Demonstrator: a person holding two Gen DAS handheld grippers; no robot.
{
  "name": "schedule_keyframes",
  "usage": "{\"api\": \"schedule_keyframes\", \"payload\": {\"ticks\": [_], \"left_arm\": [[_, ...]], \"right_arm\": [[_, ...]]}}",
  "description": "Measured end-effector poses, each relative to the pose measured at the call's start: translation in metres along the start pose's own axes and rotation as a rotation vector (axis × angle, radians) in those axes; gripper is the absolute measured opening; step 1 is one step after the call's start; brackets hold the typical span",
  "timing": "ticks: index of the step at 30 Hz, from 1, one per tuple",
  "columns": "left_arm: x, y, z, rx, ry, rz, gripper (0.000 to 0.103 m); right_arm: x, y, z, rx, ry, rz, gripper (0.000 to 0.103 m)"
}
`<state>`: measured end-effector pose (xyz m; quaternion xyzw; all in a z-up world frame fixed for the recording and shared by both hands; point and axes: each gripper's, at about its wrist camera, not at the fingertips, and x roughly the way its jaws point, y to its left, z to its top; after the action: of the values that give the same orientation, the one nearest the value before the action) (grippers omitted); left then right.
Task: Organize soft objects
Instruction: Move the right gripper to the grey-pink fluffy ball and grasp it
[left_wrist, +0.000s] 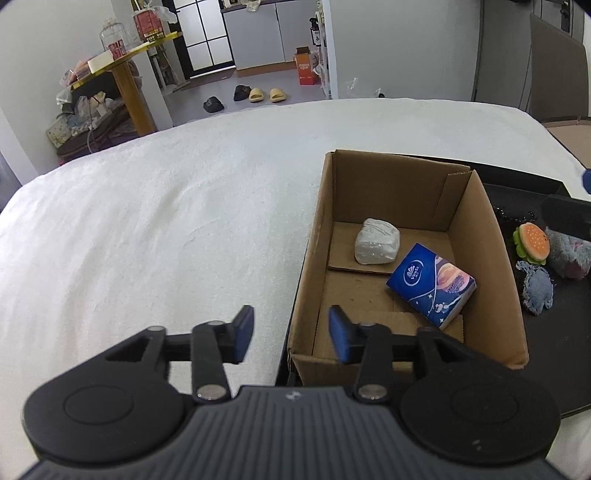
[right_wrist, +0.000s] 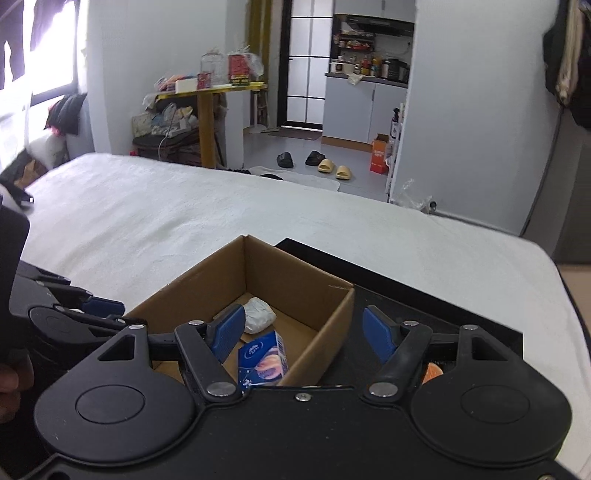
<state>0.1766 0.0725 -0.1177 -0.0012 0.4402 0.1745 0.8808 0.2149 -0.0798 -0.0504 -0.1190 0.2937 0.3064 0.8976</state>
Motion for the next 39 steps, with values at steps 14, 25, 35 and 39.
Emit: {"api": "schedule_keyframes", "payload": {"ticks": [14, 25, 35, 39], "left_arm": [[-0.010, -0.028, 0.017, -0.026, -0.001, 0.113, 0.068], [-0.016, -0.039, 0.026, -0.029, -0.020, 0.192, 0.073], [-0.008, -0.057, 0.029, -0.003, -0.012, 0.214, 0.073], [-0.003, -0.062, 0.030, 0.010, -0.008, 0.221, 0.073]], "right_arm": [[-0.011, -0.051, -0.020, 0.073, -0.023, -0.018, 0.078], [0.000, -0.077, -0.042, 0.165, -0.029, -0.081, 0.080], [0.023, -0.102, -0.064, 0.226, -0.006, -0.163, 0.080], [0.031, -0.110, -0.071, 0.236, 0.014, -0.190, 0.080]]}}
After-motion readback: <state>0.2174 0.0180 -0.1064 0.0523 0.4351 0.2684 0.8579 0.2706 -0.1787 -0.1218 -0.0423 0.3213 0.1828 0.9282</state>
